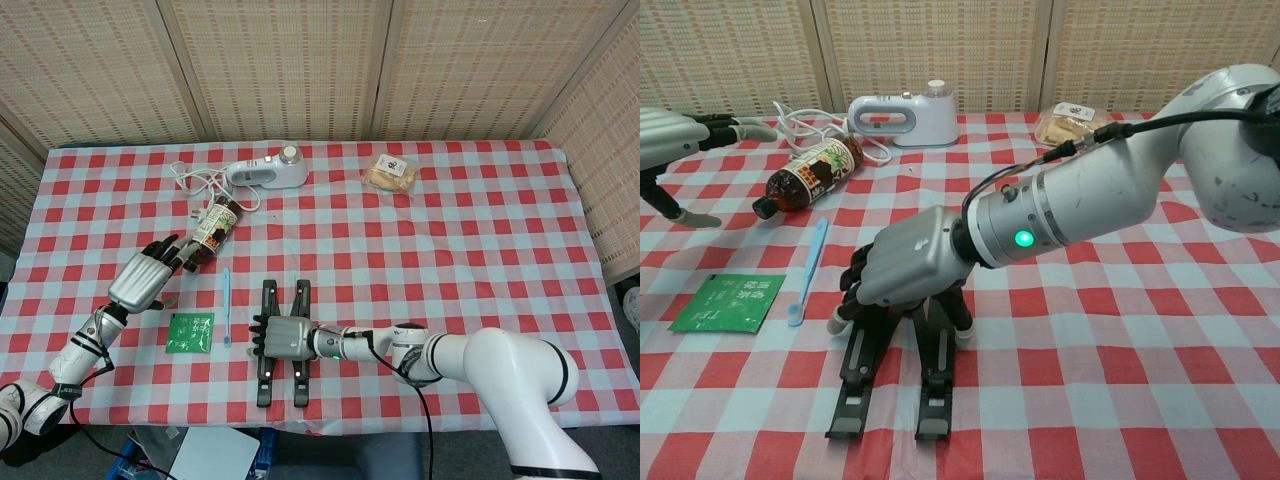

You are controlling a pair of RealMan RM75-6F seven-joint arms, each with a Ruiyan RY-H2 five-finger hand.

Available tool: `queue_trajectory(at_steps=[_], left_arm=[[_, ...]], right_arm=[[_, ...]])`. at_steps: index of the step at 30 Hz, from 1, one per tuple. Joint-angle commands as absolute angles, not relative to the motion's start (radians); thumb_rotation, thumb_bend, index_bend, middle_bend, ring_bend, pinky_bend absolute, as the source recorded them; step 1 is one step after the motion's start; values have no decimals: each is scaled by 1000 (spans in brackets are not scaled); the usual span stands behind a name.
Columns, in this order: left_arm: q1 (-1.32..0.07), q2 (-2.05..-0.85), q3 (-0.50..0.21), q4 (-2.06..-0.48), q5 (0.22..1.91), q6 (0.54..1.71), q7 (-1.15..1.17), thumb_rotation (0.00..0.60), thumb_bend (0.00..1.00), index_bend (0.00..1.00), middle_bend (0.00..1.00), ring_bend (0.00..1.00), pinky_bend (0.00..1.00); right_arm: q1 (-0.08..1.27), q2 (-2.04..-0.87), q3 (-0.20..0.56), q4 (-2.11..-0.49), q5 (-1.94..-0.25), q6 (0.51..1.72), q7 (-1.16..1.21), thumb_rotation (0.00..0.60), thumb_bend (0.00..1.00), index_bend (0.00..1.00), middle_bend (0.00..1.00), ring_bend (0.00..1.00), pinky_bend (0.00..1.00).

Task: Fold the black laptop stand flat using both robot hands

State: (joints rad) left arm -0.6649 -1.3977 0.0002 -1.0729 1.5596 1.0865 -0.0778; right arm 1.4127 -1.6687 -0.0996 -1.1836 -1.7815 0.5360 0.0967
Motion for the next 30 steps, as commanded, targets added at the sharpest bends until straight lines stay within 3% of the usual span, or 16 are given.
queue_trajectory(at_steps=[1,13,24,28,30], left_arm=[[-664,-1398,1,-1072,1560,1086,-80,600,194,0,0,39,187],[-662,-1403,2,-1067,1566,1083,-82,600,193,0,0,39,186],[-665,-1409,0,-1062,1569,1076,-80,600,193,0,0,39,185],[-665,-1406,-1,-1065,1569,1077,-77,600,193,0,0,39,185],[-665,-1404,-3,-1068,1568,1078,-76,600,193,0,0,39,185]], right_arm=[[1415,-1672,-108,-1174,-1790,551,109,600,81,123,227,0,0],[1390,-1686,-125,-1132,-1806,635,135,600,140,285,358,2,0],[1362,-1705,-131,-1091,-1816,708,151,600,159,376,435,81,0],[1354,-1709,-132,-1082,-1819,724,154,600,165,382,433,91,0],[1353,-1703,-129,-1090,-1809,712,147,600,152,329,351,72,0]])
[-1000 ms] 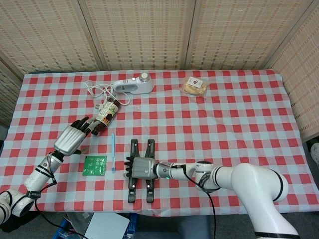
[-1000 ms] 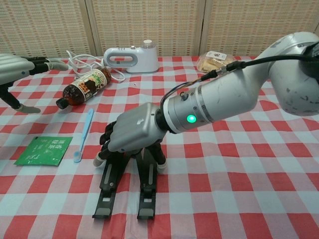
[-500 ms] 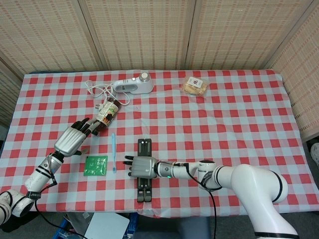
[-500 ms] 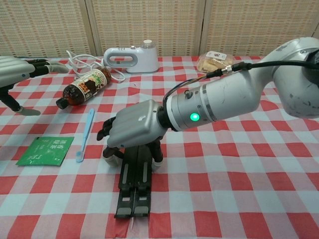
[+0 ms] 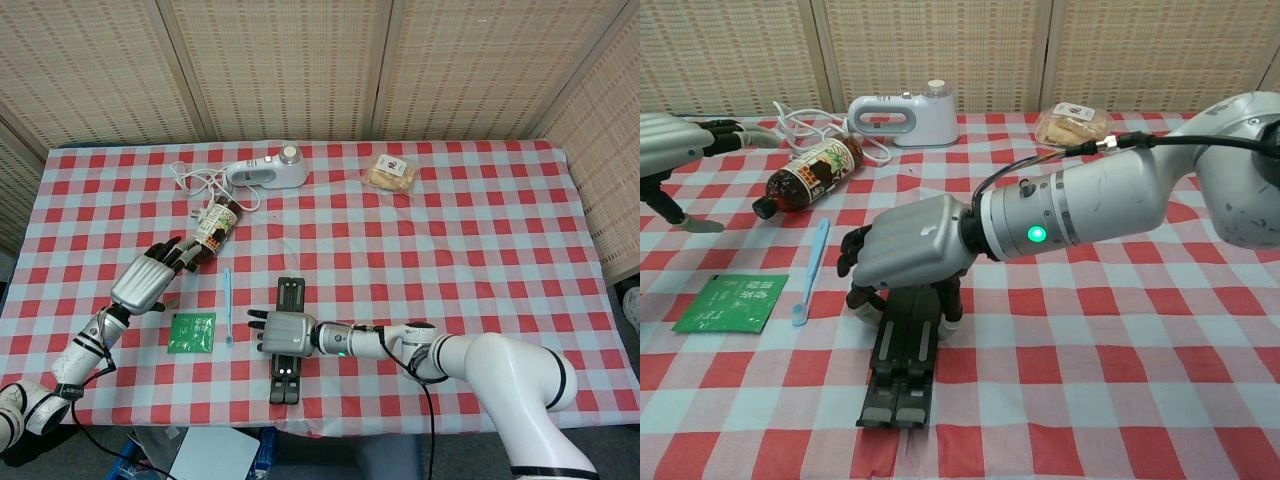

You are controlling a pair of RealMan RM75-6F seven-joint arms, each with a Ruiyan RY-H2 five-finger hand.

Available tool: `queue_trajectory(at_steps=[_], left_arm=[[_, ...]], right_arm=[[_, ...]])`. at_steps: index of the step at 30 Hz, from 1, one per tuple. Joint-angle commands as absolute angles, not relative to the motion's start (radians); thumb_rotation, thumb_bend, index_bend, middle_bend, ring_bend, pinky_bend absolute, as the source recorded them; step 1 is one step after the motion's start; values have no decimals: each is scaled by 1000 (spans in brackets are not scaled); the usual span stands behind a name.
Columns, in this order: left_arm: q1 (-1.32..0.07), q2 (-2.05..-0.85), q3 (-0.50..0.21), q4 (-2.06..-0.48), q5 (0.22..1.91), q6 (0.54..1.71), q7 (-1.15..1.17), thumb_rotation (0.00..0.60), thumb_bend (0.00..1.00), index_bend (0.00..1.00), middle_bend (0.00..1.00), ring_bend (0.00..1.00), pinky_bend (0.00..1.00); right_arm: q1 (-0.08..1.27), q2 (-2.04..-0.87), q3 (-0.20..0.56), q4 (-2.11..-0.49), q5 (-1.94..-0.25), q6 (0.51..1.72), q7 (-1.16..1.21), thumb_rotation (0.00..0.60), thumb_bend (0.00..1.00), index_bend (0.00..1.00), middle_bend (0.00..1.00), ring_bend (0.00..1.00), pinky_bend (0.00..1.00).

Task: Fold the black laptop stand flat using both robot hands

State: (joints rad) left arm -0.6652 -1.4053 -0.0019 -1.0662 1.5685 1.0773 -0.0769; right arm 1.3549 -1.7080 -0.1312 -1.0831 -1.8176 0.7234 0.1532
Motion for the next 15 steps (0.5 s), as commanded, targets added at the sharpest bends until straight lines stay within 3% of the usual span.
queue_trajectory(at_steps=[1,3,5,15], left_arm=[[-665,-1401,-4,-1071,1566,1078,-75,600,193,0,0,39,185],[-664,-1396,-7,-1079,1564,1079,-72,600,194,0,0,39,185],[-662,-1389,-11,-1093,1557,1079,-68,600,193,0,0,39,185],[-609,-1322,-52,-1231,1453,1098,22,600,194,0,0,39,185]], right_arm=[[1351,-1694,-126,-1104,-1798,699,139,600,140,274,295,54,0],[1346,-1674,-113,-1137,-1773,677,108,600,99,54,100,3,0],[1332,-1648,-97,-1179,-1748,675,73,600,86,0,15,0,0],[1169,-1455,-24,-1447,-1582,799,-163,600,130,0,33,0,0]])
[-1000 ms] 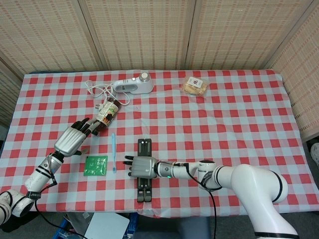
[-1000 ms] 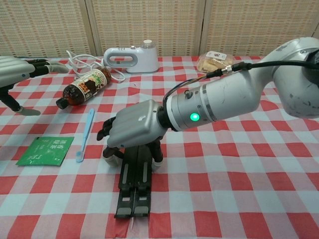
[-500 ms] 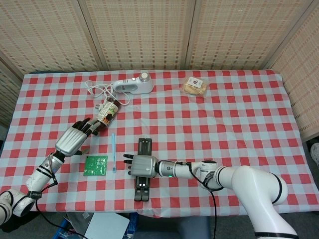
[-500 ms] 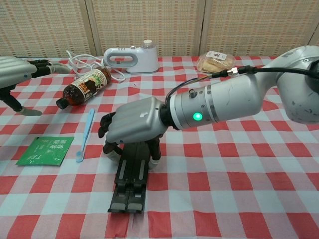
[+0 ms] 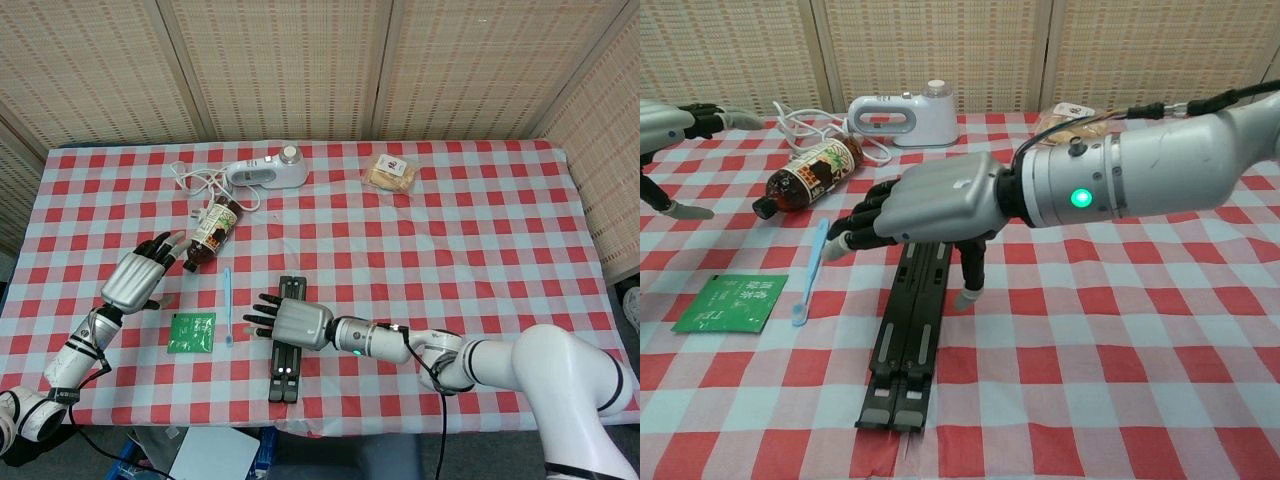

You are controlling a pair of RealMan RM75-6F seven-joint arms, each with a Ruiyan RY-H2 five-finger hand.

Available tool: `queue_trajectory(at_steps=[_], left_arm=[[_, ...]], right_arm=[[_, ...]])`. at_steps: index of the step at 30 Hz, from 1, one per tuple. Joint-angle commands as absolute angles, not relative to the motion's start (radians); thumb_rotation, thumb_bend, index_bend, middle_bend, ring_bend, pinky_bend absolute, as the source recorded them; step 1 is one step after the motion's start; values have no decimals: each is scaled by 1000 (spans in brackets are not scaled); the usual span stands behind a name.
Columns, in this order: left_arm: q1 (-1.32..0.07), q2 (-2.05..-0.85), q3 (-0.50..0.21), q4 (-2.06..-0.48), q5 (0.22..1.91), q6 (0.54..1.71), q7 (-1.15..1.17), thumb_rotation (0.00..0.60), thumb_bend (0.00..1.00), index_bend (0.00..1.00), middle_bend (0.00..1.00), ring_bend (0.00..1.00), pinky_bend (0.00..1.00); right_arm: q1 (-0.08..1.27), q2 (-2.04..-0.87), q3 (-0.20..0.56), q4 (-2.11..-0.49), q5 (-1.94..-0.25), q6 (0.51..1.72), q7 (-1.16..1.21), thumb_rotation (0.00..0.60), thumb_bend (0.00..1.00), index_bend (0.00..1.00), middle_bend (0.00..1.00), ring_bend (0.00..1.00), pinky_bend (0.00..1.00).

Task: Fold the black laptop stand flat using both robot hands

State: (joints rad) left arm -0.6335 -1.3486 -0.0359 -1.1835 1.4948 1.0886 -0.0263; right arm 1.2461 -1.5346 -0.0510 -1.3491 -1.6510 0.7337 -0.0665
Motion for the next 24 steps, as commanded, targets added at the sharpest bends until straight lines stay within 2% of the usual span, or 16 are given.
queue_trajectory(at_steps=[1,8,12,18,24], left_arm=[[-602,-1313,-56,-1250,1437,1099,38,600,194,0,0,39,185],[-537,-1237,-82,-1397,1320,1126,136,600,194,0,0,39,185],[-488,-1204,-83,-1458,1272,1168,177,600,193,0,0,39,185],[-410,-1181,-66,-1512,1276,1277,231,600,193,0,0,39,185],[-322,-1157,-43,-1574,1297,1389,255,600,193,0,0,39,185]], right_arm=[[1146,-1434,-22,-1475,-1564,818,-192,600,143,0,55,0,0],[948,-1291,-34,-1658,-1465,1028,-379,600,191,24,190,0,4],[818,-1217,-55,-1738,-1439,1176,-438,600,191,68,234,27,58],[641,-1130,-101,-1791,-1443,1362,-465,600,191,96,243,42,85],[460,-1069,-152,-1796,-1469,1518,-394,600,191,96,243,42,85]])
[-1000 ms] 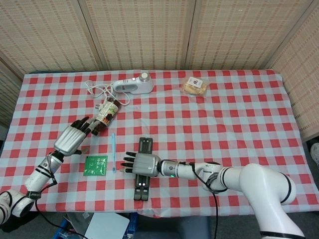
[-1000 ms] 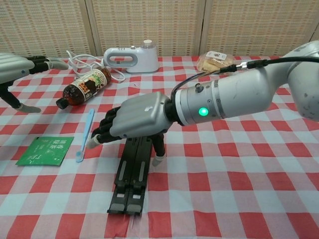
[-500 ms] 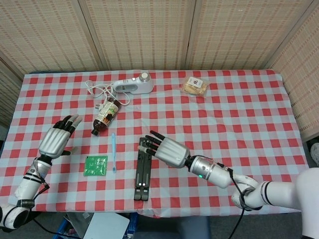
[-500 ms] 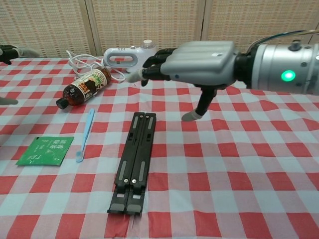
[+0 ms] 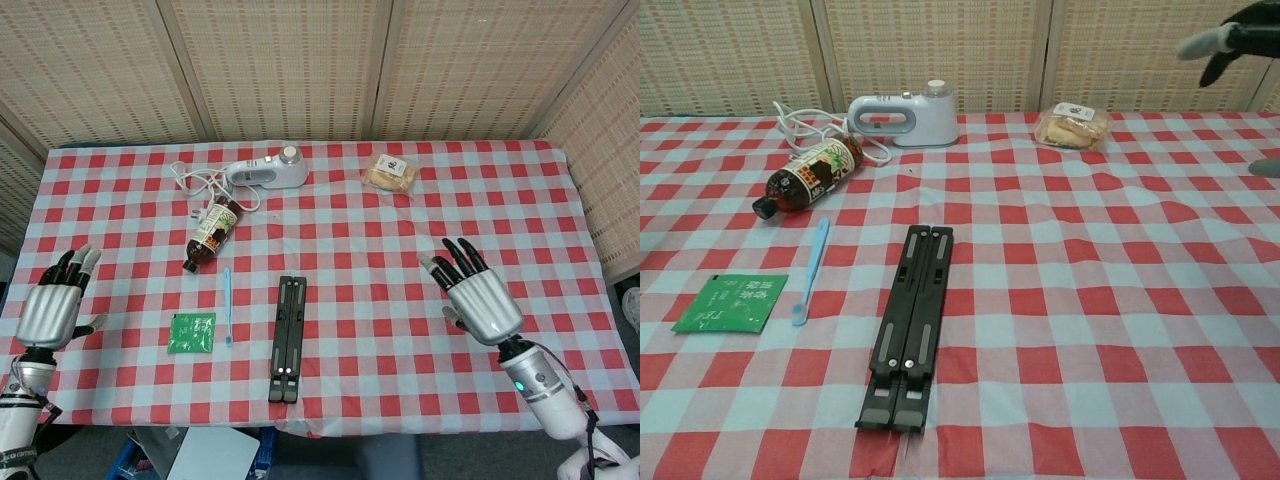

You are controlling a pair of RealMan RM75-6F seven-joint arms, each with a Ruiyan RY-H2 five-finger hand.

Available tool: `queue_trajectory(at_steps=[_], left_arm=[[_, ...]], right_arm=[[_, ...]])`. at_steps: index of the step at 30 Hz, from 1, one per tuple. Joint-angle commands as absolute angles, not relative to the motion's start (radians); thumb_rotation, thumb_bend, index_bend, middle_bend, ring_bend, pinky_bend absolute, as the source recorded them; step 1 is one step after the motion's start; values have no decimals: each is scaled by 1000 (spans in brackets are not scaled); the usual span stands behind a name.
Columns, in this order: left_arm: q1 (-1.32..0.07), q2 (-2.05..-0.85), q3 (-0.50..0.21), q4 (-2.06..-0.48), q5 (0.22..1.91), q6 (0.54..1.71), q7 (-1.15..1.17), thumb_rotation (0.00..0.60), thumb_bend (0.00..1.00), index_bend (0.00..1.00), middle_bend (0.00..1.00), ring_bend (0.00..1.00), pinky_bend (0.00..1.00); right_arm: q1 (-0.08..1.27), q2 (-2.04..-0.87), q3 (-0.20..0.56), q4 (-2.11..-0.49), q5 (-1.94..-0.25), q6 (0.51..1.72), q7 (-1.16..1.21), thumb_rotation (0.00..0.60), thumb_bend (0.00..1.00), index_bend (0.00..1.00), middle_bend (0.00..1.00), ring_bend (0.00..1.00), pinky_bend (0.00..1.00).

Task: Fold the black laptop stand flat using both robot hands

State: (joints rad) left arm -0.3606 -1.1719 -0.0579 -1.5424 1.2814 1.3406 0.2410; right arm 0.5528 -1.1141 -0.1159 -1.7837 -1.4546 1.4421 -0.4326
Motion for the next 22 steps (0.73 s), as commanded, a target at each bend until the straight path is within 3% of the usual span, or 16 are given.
queue_trajectory(at_steps=[1,11,22], left_arm=[[-309,-1156,-39,-1581,1304,1408,255,600,193,0,0,39,185],[-183,-1144,15,-1645,1349,1522,264,600,193,2,0,39,185],[-136,-1146,23,-1662,1399,1564,283,600,192,15,0,39,185]], right_arm=[[437,-1064,-157,-1795,-1472,1537,-386,600,191,96,243,42,85],[241,-1049,-190,-1772,-1502,1656,-307,600,191,97,226,42,86],[150,-1084,-152,-1732,-1514,1692,-272,600,191,97,212,42,86]])
